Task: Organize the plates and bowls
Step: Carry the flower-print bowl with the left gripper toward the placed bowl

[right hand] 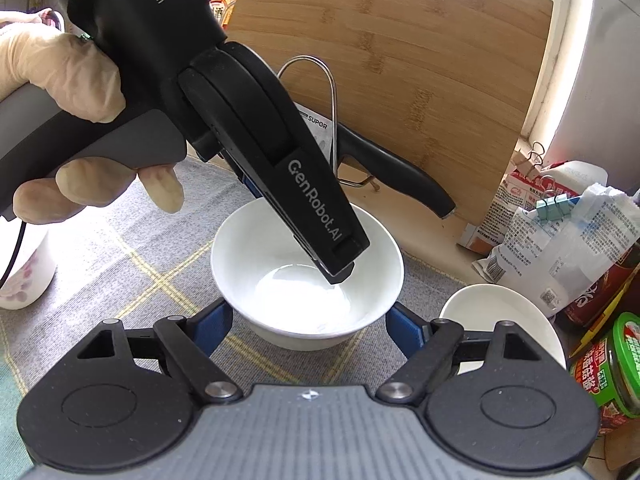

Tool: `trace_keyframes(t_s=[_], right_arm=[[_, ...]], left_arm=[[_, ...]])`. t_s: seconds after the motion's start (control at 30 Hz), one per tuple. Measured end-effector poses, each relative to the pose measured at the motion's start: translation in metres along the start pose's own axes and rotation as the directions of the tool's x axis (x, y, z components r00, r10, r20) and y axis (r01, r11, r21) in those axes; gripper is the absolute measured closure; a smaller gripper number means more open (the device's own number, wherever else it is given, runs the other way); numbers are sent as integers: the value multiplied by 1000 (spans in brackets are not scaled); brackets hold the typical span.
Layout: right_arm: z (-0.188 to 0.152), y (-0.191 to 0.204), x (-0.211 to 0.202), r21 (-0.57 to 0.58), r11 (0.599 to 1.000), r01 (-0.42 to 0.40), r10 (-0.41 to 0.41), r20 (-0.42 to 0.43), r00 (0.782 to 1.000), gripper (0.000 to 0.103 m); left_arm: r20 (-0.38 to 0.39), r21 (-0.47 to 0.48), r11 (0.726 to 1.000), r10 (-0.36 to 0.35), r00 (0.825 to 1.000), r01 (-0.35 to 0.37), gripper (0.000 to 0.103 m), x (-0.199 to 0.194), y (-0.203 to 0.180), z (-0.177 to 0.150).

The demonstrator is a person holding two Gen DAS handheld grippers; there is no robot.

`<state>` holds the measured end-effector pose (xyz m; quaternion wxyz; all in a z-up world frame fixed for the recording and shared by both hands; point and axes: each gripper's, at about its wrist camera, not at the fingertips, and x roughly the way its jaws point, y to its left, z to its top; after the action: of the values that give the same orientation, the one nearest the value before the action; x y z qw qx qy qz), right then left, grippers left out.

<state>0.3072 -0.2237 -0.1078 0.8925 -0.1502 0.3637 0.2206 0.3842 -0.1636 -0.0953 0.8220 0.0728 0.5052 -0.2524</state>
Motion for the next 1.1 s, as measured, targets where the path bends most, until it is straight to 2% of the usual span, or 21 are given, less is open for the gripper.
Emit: trace_keyframes(t_s=[0.37,1.1], right_arm=[[-2,13,-35,-55,998,-30,32,43,999,16],[-11,46,-75,-163,977,-136,149,69,986,16]], left_arm=[[42,-12,999,42,998,-42,43,-38,-7,-19],[85,-134,986,109,990,-97,42,-86,-8,-74]])
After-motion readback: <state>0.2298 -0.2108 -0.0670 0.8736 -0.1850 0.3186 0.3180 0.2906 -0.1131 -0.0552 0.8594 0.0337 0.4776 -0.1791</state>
